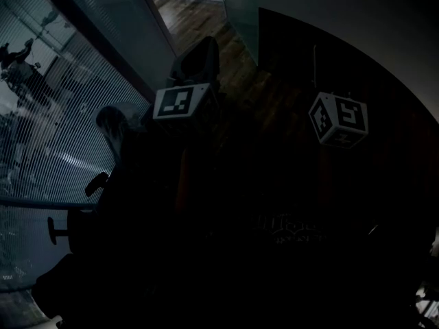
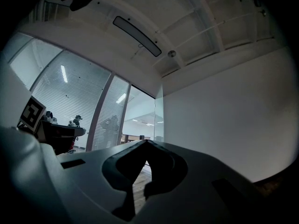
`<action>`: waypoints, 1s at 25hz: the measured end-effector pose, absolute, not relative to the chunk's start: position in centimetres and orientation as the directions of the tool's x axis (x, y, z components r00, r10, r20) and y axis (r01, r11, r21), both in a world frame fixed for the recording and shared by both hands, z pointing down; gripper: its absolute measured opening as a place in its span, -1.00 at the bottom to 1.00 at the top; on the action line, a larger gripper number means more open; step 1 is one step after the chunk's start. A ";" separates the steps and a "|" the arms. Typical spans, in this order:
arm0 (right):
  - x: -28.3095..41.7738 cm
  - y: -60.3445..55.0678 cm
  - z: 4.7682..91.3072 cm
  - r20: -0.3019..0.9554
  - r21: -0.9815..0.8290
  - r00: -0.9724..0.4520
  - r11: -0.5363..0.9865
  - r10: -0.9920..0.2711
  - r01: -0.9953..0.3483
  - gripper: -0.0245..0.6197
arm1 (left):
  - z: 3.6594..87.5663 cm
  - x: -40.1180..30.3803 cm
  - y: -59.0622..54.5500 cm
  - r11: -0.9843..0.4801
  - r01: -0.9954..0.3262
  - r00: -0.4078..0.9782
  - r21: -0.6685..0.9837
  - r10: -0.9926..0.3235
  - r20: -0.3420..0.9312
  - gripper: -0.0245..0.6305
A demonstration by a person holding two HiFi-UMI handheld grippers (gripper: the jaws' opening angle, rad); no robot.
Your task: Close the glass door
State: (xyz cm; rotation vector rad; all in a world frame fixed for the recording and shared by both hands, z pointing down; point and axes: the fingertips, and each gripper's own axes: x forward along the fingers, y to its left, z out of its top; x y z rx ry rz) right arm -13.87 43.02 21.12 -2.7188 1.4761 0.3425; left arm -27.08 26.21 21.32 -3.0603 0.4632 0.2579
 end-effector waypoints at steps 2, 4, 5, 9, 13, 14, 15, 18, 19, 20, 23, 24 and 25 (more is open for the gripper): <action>-13.9 42.9 21.1 -0.207 0.083 0.524 -0.549 -0.826 -0.832 -0.93 | 21.4 -27.0 26.2 -0.955 -0.296 0.943 -0.011 -0.290 -0.165 -0.92; -13.9 42.8 21.0 -0.208 0.088 0.522 -0.547 -0.827 -0.832 -0.92 | 21.5 -27.0 26.2 -0.955 -0.296 0.943 -0.015 -0.289 -0.162 -0.92; -14.0 42.7 20.9 -0.208 0.090 0.522 -0.547 -0.827 -0.832 -0.93 | 21.5 -27.0 26.2 -0.955 -0.297 0.943 -0.019 -0.290 -0.162 -0.92; -14.1 43.0 20.5 -0.214 0.087 0.522 -0.548 -0.826 -0.832 -0.92 | 21.0 -27.3 26.4 -0.953 -0.301 0.941 -0.024 -0.293 -0.167 -0.92; -13.9 43.3 20.3 -0.223 0.069 0.522 -0.547 -0.823 -0.834 -0.92 | 21.0 -27.3 26.4 -0.954 -0.300 0.942 -0.021 -0.293 -0.167 -0.92; -13.9 43.3 20.2 -0.224 0.066 0.523 -0.548 -0.822 -0.834 -0.92 | 21.0 -27.3 26.4 -0.954 -0.299 0.942 -0.020 -0.292 -0.166 -0.92; -13.8 43.3 20.3 -0.225 0.064 0.525 -0.550 -0.821 -0.833 -0.92 | 21.0 -27.3 26.4 -0.954 -0.299 0.942 -0.020 -0.292 -0.167 -0.92; -13.8 43.3 20.5 -0.222 0.057 0.530 -0.554 -0.818 -0.831 -0.92 | 20.9 -27.4 26.4 -0.955 -0.296 0.943 -0.021 -0.288 -0.168 -0.92; -13.8 43.3 20.5 -0.220 0.055 0.532 -0.555 -0.818 -0.830 -0.92 | 20.9 -27.5 26.3 -0.956 -0.294 0.943 -0.021 -0.286 -0.167 -0.92; -13.9 43.2 20.6 -0.217 0.055 0.533 -0.555 -0.818 -0.830 -0.92 | 20.9 -27.5 26.3 -0.956 -0.292 0.944 -0.020 -0.285 -0.167 -0.92; -13.9 42.9 20.8 -0.207 0.064 0.529 -0.551 -0.823 -0.832 -0.92 | 20.9 -27.7 26.1 -0.955 -0.295 0.943 -0.018 -0.288 -0.169 -0.92; -13.9 42.9 20.8 -0.205 0.067 0.527 -0.549 -0.825 -0.833 -0.92 | 20.9 -27.8 26.1 -0.954 -0.299 0.941 -0.018 -0.292 -0.169 -0.92; -13.9 43.0 20.9 -0.204 0.069 0.526 -0.548 -0.826 -0.834 -0.92 | 21.0 -28.0 26.1 -0.953 -0.302 0.940 -0.019 -0.295 -0.169 -0.92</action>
